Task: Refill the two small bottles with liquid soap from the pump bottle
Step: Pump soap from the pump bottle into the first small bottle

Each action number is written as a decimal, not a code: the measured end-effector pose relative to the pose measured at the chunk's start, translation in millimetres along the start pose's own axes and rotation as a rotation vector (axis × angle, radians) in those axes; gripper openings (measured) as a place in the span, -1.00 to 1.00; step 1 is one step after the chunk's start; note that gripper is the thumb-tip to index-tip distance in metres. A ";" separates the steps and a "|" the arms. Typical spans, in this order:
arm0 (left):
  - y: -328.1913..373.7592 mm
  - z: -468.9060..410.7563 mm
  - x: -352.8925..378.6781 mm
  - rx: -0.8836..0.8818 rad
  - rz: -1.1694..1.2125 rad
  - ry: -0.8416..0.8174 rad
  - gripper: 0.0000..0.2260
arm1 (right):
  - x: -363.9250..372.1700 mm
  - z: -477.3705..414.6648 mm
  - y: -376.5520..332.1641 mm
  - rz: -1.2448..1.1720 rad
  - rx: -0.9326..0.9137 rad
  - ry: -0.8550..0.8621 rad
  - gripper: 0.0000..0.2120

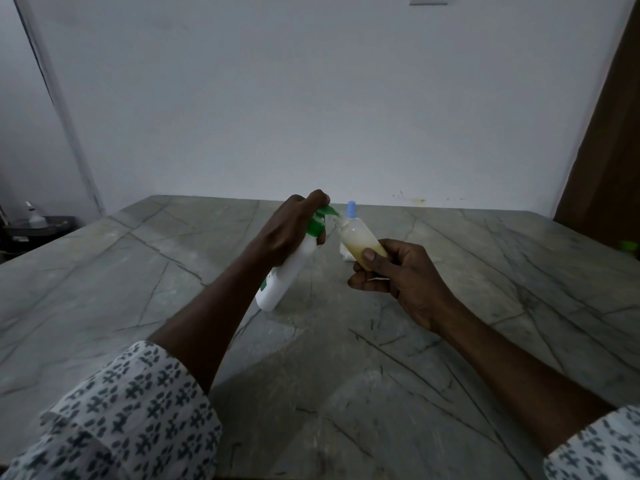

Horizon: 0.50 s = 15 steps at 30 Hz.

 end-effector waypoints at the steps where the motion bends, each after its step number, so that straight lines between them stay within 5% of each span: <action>1: -0.6 0.1 0.0 0.000 -0.001 0.008 -0.49 | 0.5 0.3 -0.6 -0.007 0.001 -0.003 -0.77; 15: 0.5 0.0 -0.2 0.008 0.012 0.006 -0.56 | 3.1 2.0 0.9 -0.013 0.008 -0.022 -0.62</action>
Point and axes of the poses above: each hand's wrist, its own z-axis away from the middle knuckle, its own x-axis out of the palm, y = z × x, the point moved 2 cm from there along -z, towards the middle knuckle, and after that the axes turned 2 degrees about z, right-handed, at the moved point
